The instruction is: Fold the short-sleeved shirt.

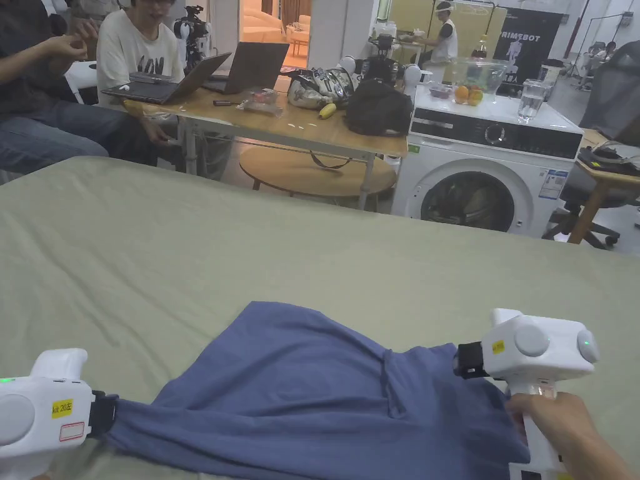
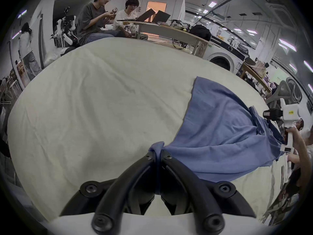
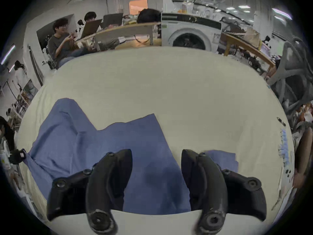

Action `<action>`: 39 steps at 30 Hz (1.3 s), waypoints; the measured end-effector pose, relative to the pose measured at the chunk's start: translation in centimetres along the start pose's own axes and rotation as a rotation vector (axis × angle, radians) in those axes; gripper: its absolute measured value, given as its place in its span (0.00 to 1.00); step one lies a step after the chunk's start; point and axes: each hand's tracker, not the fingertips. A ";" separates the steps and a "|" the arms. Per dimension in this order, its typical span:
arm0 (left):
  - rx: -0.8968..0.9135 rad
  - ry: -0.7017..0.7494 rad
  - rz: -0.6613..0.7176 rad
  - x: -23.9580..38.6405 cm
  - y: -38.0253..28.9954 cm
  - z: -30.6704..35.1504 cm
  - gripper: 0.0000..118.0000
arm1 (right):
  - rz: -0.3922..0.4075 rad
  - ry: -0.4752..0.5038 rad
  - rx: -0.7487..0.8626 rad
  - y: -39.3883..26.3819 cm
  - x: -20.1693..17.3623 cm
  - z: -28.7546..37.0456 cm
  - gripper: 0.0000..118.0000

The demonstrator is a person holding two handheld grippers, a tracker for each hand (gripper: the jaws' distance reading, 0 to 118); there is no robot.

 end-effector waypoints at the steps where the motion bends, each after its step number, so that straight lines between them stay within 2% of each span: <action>1: -0.001 0.000 0.005 0.1 0.1 0.0 0.00 | -0.008 0.000 -0.018 0.4 0.1 -1.0 0.52; 8: -0.008 0.003 0.015 0.5 0.0 0.0 0.00 | 0.004 -0.003 -0.044 1.3 -0.4 -4.7 0.46; 9: -0.008 0.003 0.018 0.6 0.0 0.0 0.00 | 0.018 -0.017 -0.025 1.3 -0.6 -4.6 0.38; 10: -0.009 0.003 0.022 0.7 0.0 -0.1 0.00 | 0.034 -0.031 0.003 1.2 -0.9 -4.5 0.14; 11: -0.009 0.003 0.025 0.8 0.0 -0.1 0.00 | 0.038 -0.036 0.022 1.2 -1.0 -4.3 0.00; 13: -0.007 0.000 0.023 0.9 0.0 -0.1 0.00 | 0.039 -0.037 0.053 1.2 -1.0 -3.7 0.00; 15: -0.003 0.002 0.015 1.2 0.2 0.0 0.00 | 0.007 -0.030 0.097 1.1 -1.2 -2.6 0.00; 18: 0.019 -0.009 0.017 1.5 0.5 0.8 0.00 | 0.027 -0.068 0.210 1.1 -1.4 0.2 0.00; 23: 0.102 -0.045 0.016 1.7 1.7 1.9 0.00 | 0.010 -0.064 0.312 0.7 -1.1 5.5 0.00; 31: 0.259 -0.148 0.025 3.8 7.0 6.1 0.00 | -0.012 -0.100 0.436 -0.8 0.7 13.8 0.00; 35: 0.311 -0.182 0.007 5.8 10.8 7.8 0.00 | 0.009 -0.165 0.504 -0.7 1.5 17.8 0.00; 39: 0.356 -0.204 -0.016 8.5 15.3 9.5 0.00 | -0.005 -0.198 0.561 0.1 2.7 21.5 0.00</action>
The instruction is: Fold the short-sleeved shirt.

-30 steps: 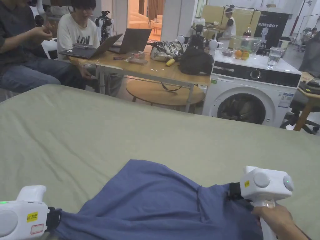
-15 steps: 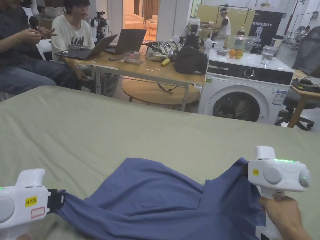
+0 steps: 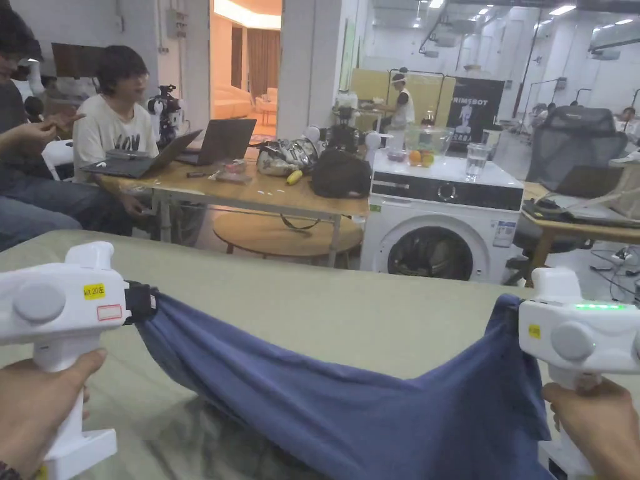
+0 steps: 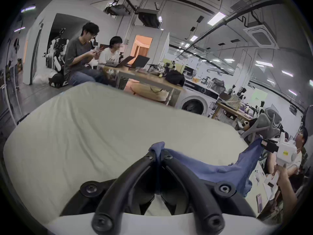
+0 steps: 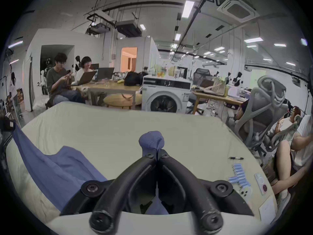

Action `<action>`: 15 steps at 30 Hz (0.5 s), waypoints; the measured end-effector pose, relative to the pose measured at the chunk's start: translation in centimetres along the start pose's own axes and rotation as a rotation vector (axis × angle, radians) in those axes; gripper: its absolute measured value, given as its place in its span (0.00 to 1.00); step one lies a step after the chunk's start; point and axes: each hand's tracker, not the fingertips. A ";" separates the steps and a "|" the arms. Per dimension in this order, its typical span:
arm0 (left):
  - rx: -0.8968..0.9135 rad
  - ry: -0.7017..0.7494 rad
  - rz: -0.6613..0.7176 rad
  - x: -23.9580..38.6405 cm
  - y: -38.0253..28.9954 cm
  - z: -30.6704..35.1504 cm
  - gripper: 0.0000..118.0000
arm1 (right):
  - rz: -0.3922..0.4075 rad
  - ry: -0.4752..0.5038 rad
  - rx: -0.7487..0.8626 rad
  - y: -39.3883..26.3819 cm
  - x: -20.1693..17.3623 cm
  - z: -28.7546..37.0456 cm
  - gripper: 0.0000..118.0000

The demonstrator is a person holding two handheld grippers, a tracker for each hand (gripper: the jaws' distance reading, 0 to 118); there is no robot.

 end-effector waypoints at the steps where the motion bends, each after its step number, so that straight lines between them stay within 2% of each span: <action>1: 0.005 -0.004 -0.007 0.8 1.3 -0.2 0.00 | -0.004 -0.016 0.015 0.7 0.4 0.4 0.00; 12: 0.054 -0.004 -0.114 7.0 11.6 -2.8 0.00 | -0.078 -0.140 0.115 8.8 5.5 2.3 0.00; 15: 0.059 -0.007 -0.116 7.7 13.3 -3.3 0.00 | -0.064 -0.161 0.130 11.1 5.9 2.0 0.00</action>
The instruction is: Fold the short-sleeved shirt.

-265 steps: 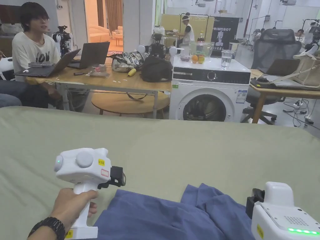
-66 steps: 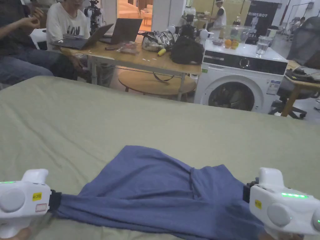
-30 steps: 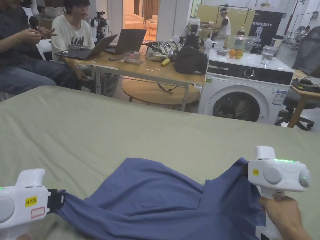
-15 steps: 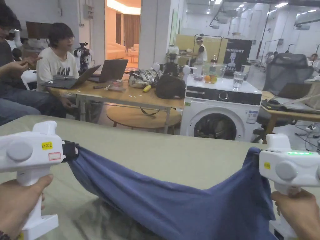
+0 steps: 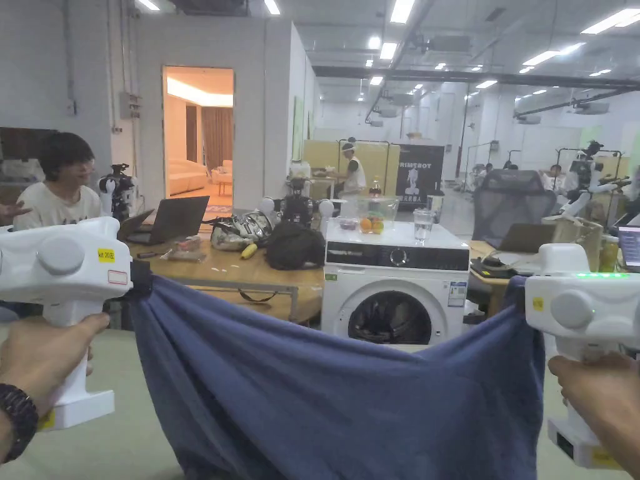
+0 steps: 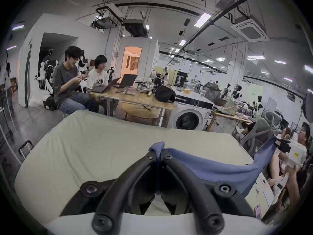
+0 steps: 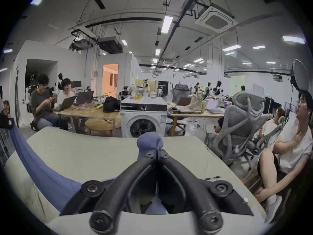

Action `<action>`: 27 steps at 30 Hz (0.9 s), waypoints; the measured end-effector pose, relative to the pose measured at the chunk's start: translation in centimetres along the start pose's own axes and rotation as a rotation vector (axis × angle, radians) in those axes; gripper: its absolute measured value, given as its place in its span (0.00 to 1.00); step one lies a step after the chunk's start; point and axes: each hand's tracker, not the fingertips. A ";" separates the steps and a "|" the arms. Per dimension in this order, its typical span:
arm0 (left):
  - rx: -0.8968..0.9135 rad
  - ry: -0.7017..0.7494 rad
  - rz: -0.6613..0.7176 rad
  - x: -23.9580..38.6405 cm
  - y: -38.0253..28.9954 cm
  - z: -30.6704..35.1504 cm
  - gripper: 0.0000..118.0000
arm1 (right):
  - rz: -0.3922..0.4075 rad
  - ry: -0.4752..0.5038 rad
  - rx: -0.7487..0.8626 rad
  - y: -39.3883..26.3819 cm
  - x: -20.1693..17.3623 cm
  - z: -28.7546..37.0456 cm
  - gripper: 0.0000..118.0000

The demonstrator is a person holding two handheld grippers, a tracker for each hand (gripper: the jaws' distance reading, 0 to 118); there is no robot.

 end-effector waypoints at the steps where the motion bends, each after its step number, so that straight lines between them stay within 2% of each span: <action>1: 0.002 0.001 -0.002 0.1 0.4 -0.2 0.00 | 0.012 -0.008 0.005 0.7 0.0 -0.3 0.00; 9: 0.011 0.022 -0.038 0.8 4.5 -1.8 0.00 | 0.039 -0.043 0.085 8.0 -0.6 -1.3 0.00; 13: 0.042 0.018 -0.048 1.3 7.0 -1.8 0.00 | 0.017 -0.051 0.127 13.0 -0.6 -1.2 0.00; 27: 0.151 0.011 -0.070 2.3 12.8 1.1 0.00 | 0.009 -0.074 0.258 21.8 -0.3 2.1 0.00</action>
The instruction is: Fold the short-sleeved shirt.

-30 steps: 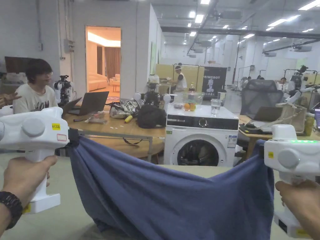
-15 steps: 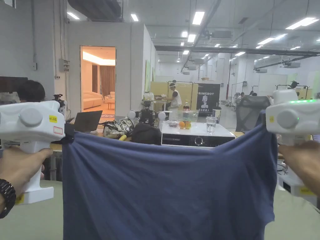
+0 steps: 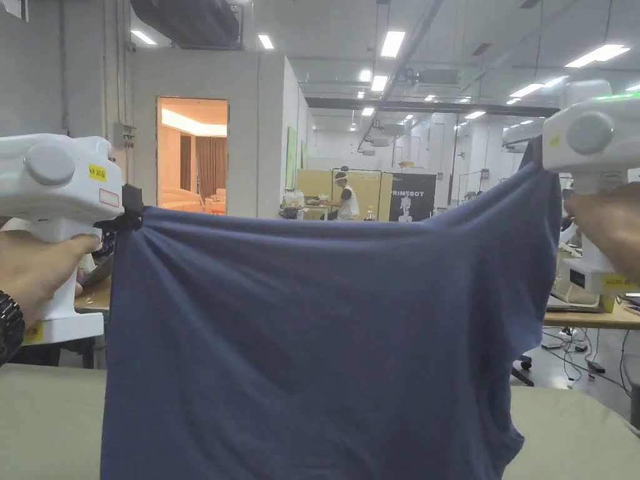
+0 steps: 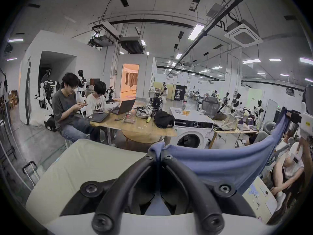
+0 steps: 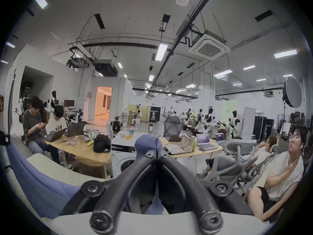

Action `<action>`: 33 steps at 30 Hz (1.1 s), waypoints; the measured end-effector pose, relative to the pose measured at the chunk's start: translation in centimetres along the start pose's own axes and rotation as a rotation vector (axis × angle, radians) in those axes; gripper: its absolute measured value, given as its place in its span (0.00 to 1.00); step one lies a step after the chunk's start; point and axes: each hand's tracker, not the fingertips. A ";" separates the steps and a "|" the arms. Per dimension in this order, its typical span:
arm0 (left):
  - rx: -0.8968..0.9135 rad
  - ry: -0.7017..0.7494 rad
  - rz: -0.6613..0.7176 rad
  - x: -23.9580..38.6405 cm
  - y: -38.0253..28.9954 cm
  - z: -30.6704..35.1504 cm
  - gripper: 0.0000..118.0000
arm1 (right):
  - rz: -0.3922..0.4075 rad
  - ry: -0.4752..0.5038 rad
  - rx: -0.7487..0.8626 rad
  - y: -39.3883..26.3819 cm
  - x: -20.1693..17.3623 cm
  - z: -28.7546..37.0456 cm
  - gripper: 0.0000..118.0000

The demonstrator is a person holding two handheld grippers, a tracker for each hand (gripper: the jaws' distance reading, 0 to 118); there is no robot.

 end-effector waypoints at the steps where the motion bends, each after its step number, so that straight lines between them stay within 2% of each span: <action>1: -0.001 -0.003 -0.004 -0.1 0.0 0.2 0.00 | 0.003 0.000 0.002 0.3 0.0 0.5 0.00; 6: -0.025 -0.012 0.004 -0.8 -3.2 1.5 0.00 | 0.028 0.021 -0.006 -2.0 -0.3 3.1 0.00; 12: -0.130 -0.018 0.014 -2.4 -11.4 2.9 0.00 | 0.094 0.076 -0.084 -9.3 -1.0 7.0 0.00; 18: -0.184 -0.017 0.051 -4.9 -19.3 6.9 0.00 | 0.164 0.105 -0.103 -14.0 -1.6 13.5 0.00; 25: -0.160 -0.041 0.080 -6.3 -23.8 14.6 0.00 | 0.167 0.164 -0.125 -16.6 -1.7 21.2 0.00; 33: -0.178 -0.048 0.078 -6.2 -28.6 20.0 0.00 | 0.096 0.209 -0.247 -21.9 -1.0 26.2 0.00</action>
